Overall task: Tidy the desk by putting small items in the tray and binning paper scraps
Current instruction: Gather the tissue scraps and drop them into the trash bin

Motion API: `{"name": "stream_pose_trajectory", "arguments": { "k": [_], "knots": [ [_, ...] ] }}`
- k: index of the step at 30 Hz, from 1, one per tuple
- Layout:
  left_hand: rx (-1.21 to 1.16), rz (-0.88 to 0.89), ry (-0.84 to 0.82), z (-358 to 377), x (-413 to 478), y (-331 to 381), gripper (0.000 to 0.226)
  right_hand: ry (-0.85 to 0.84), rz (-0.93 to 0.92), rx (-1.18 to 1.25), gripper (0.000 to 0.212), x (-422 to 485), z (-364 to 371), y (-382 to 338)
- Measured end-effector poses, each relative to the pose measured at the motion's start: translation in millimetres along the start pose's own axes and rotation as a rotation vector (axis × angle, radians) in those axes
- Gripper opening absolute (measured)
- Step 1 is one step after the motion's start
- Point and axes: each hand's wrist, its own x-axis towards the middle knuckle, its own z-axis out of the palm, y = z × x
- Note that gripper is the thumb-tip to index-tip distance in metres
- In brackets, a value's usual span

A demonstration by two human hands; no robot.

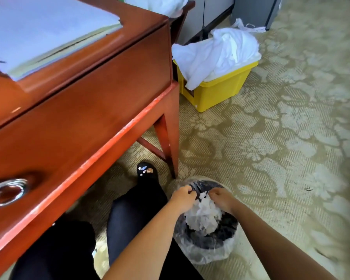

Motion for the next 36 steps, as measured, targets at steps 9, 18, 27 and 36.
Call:
{"name": "stream_pose_trajectory", "arguments": {
  "k": [9,18,27,36],
  "knots": [
    [0.206,0.207,0.166,-81.3,-97.4,7.5,0.046,-0.052,-0.162,-0.095,0.029,-50.8,-24.1,-80.4],
    [0.51,0.282,0.311,-122.6,-236.7,5.3,0.043,-0.114,-0.414,-0.464,0.031,-160.1,-22.4,-191.1],
    [0.686,0.352,0.466,-159.6,-384.0,-5.6,0.045,-0.112,-0.689,-0.744,0.031,-295.9,-18.3,-288.3],
    [0.78,0.135,0.718,-193.6,-501.6,-55.9,0.048,-0.071,-1.029,-0.857,0.027,-392.6,41.3,-380.6]
  ]
}}
